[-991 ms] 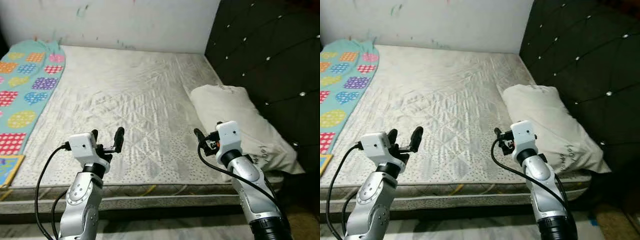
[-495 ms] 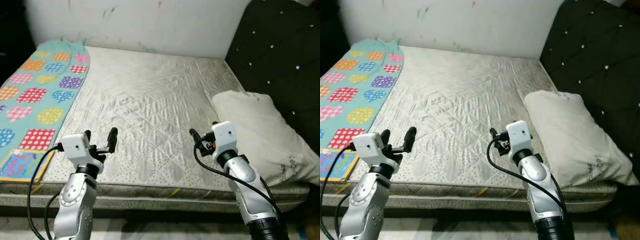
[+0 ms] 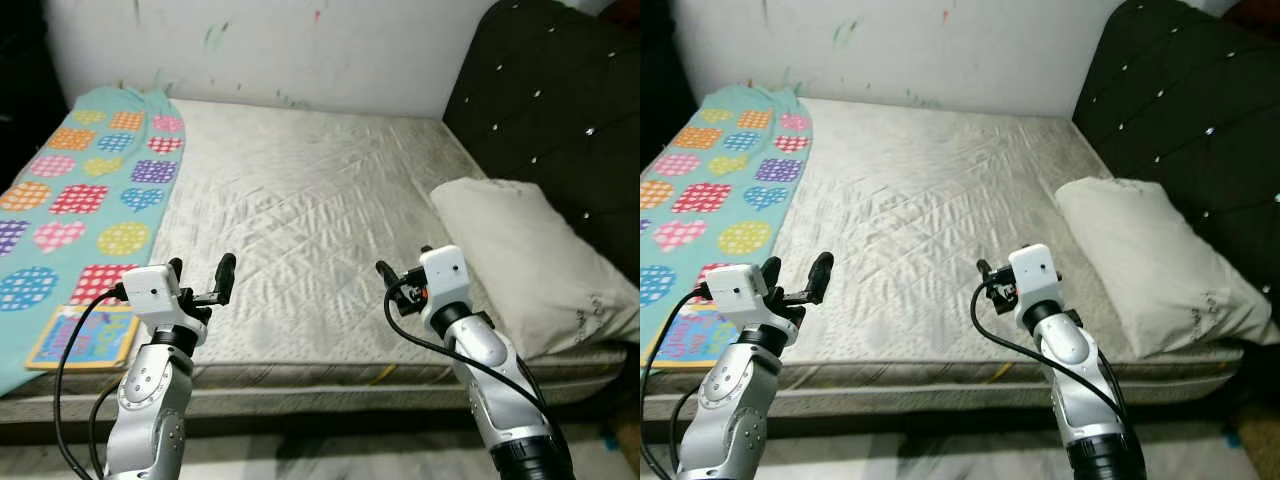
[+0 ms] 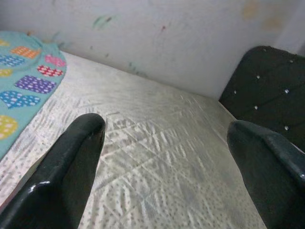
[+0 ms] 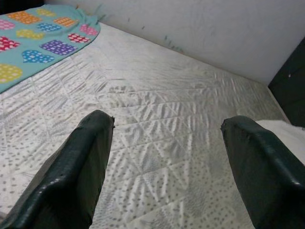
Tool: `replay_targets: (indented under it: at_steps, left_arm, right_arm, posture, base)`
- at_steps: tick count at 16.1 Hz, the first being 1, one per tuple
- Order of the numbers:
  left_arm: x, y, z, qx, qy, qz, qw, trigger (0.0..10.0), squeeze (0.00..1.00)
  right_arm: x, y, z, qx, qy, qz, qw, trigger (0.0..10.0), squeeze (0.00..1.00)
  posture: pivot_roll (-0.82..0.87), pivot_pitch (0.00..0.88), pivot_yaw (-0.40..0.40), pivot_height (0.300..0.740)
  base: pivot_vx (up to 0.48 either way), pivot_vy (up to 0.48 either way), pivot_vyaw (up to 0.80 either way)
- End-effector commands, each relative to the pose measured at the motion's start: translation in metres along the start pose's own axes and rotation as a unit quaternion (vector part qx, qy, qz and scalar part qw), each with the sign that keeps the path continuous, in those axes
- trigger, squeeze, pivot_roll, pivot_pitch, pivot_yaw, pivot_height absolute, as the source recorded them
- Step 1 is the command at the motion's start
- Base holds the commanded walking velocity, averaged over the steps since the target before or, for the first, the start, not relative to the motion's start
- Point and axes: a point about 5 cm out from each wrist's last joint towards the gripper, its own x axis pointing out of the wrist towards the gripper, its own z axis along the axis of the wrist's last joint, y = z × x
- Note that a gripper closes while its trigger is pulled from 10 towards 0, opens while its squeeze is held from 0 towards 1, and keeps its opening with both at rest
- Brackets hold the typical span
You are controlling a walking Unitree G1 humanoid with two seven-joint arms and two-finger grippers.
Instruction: Clean up the room
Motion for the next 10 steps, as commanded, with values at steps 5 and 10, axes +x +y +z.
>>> replay_targets:
  at_steps: [5, 10]
  left_arm:
    - [0.0025, -0.0102, 0.0012, -0.002, -0.007, -0.023, 1.0, 10.0, 0.0]
    - [0.0017, -0.016, 0.0054, -0.007, -0.025, -0.045, 0.999, 10.0, 0.0]
  right_arm:
    - [-0.0027, -0.0083, -0.0028, -0.001, 0.004, -0.01, 1.0, 10.0, 0.0]
    - [-0.0032, -0.0041, -0.0034, -0.003, 0.004, 0.004, 1.0, 10.0, 0.0]
  posture:
    - [-0.12, 0.0, -0.069, 0.74]
    - [-0.12, 0.0, -0.068, 0.74]
  base:
    - [0.0, 0.192, 0.0]
    - [0.229, 0.0, 0.0]
